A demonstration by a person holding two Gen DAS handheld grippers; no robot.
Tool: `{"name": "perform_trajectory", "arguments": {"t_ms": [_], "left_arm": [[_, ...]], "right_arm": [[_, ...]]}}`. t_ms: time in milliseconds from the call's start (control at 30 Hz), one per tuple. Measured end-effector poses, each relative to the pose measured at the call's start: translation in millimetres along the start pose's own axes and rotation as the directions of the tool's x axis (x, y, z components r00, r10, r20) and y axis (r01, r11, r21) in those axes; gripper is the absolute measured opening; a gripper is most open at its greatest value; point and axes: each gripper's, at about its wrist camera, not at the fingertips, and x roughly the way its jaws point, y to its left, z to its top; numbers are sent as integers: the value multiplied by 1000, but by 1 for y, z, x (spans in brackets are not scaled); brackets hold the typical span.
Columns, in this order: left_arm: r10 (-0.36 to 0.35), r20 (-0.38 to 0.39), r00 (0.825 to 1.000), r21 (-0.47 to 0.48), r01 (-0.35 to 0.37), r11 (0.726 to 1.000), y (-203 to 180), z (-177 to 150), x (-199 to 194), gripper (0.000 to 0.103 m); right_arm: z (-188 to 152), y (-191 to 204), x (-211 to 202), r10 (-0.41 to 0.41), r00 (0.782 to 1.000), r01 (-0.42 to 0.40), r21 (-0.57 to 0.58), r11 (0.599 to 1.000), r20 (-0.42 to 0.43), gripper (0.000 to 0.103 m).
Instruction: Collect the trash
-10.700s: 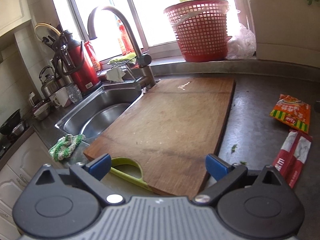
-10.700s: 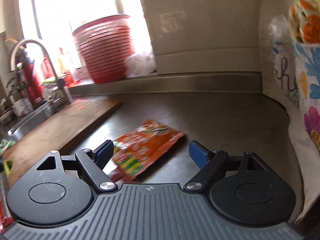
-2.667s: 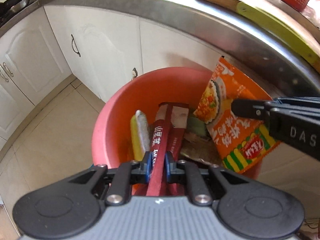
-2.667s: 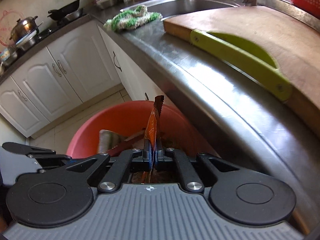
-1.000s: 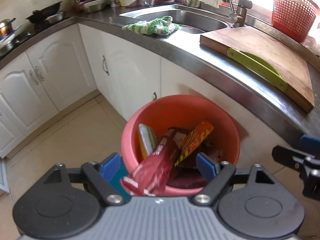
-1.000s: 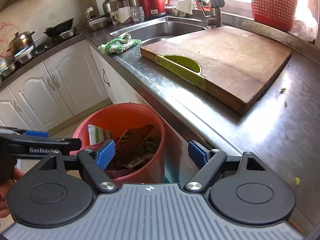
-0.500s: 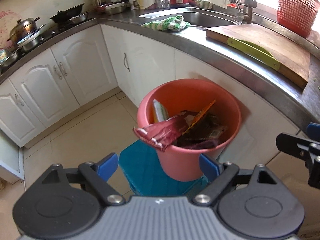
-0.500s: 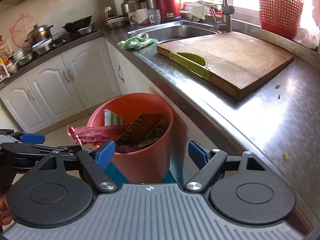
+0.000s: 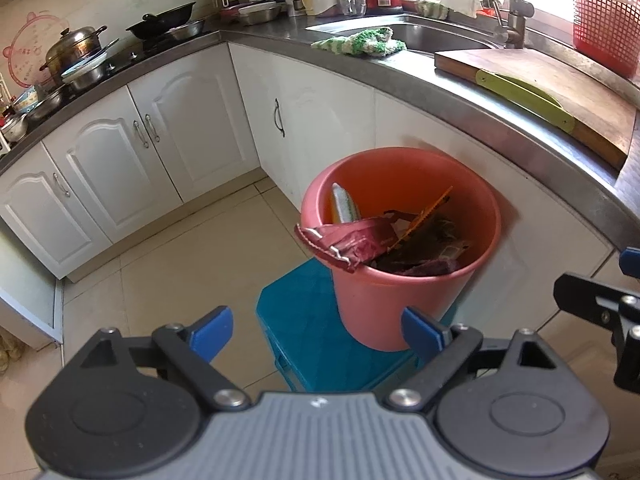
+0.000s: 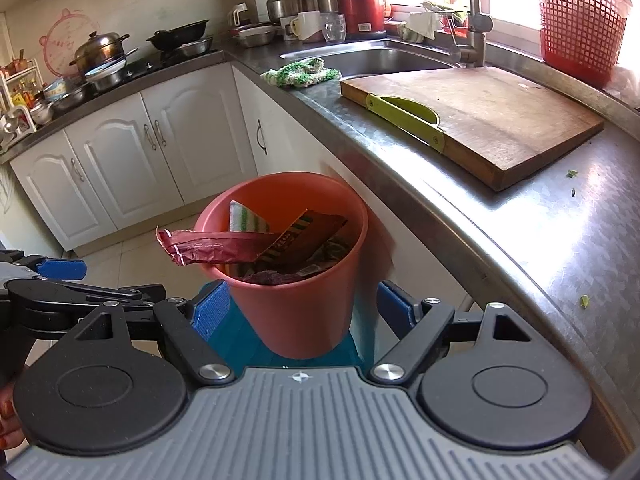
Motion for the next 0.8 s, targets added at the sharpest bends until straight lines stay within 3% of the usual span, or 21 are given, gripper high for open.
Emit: {"name": "perform_trajectory", "arguments": {"t_ms": [800], "left_arm": [[25,-27,999,-9,-25,1000,16,-7,10,94]], "right_arm": [[-8,2,3,12,1000,-12,-30,999,-29,101]]}}
